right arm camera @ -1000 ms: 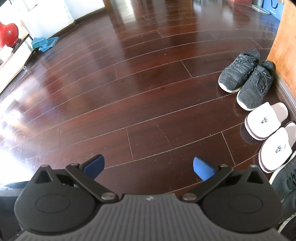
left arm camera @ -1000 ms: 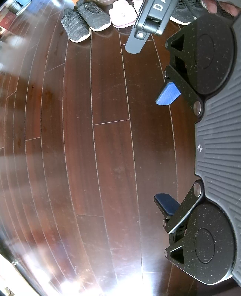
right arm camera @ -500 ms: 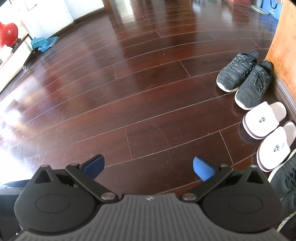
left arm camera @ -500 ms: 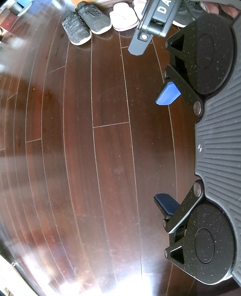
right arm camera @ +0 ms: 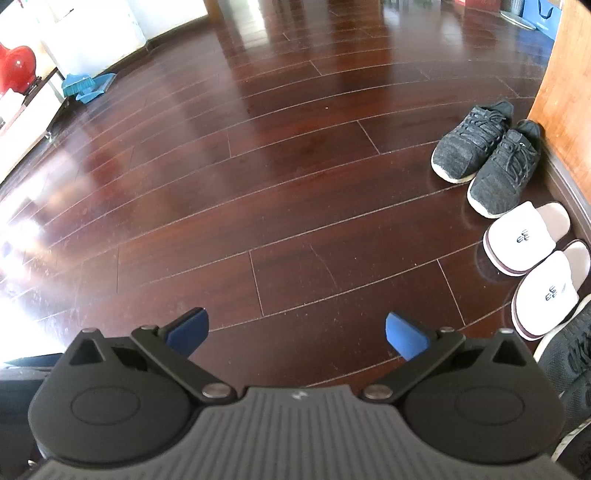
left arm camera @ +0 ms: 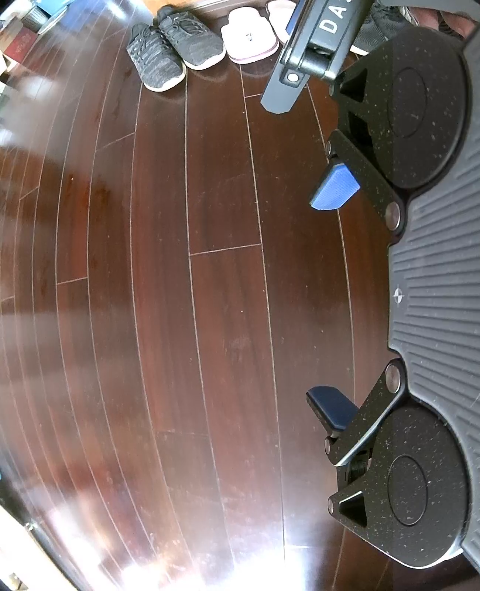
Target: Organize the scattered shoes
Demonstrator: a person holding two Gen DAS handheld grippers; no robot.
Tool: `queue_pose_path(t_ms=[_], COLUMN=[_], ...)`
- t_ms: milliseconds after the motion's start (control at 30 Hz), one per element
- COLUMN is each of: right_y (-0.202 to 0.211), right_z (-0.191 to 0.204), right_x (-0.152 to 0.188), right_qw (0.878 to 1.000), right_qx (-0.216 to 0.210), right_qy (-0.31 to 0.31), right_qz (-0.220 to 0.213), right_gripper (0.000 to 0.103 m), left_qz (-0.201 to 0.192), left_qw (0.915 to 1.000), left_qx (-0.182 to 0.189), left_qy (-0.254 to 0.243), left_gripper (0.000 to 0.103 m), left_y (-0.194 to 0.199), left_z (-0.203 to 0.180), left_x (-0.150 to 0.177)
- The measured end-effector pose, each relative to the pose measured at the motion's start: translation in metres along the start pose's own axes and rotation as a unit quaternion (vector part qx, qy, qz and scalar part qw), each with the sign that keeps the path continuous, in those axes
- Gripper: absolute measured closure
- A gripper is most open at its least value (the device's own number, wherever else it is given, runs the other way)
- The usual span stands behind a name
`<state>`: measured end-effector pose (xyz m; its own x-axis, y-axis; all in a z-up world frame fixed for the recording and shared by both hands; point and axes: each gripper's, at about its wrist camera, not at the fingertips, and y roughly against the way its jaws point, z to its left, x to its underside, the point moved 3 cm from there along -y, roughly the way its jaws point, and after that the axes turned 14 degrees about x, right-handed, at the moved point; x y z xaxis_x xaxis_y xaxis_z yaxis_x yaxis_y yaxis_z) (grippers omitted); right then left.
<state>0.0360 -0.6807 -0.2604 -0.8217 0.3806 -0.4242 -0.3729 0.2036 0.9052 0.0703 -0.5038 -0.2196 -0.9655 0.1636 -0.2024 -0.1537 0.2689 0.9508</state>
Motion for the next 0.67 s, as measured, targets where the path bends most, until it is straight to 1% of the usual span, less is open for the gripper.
queue_pose_path(t_ms=[267, 500, 667], right_y=[-0.0010, -0.0019, -0.0039], right_z=[0.0019, 0.0038, 0.0049], right_x=[0.0005, -0.0045, -0.0058], right_qw=[1.000, 1.000, 1.000], right_qx=[-0.001, -0.006, -0.008], right_qy=[0.001, 0.001, 0.003], right_qz=[0.001, -0.001, 0.002], right_gripper=[0.000, 0.000, 0.000], left_qz=[-0.002, -0.018, -0.013], left_qw=[1.0000, 0.9997, 0.9997], left_qx=[0.002, -0.006, -0.004], left_qy=[0.007, 0.012, 0.018], left_gripper=[0.000, 0.000, 0.000], left_y=[0.0011, 0.0085, 0.0071], left_z=[0.0055, 0.0089, 0.0102], left_x=[-0.0019, -0.0015, -0.0028])
